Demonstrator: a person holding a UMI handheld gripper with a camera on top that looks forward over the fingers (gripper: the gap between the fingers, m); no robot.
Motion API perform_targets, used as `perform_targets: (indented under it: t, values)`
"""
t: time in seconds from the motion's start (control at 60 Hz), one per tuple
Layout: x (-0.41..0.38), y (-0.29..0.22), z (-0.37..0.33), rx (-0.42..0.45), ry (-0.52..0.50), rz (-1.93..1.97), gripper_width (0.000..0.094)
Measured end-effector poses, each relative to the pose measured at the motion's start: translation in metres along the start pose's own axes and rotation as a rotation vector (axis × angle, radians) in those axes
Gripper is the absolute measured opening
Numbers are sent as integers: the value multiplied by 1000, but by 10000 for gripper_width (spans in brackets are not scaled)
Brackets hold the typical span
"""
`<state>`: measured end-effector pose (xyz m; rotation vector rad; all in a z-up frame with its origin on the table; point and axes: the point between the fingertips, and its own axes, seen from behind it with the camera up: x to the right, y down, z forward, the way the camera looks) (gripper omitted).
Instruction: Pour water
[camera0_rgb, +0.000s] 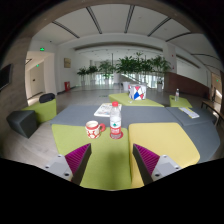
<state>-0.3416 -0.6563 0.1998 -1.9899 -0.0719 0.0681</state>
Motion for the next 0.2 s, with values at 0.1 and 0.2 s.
perform_targets:
  t: [0.1, 0.2]
  values:
    - [1, 0, -10, 14, 10, 1, 854]
    - [3, 0, -14, 17, 23, 11, 858]
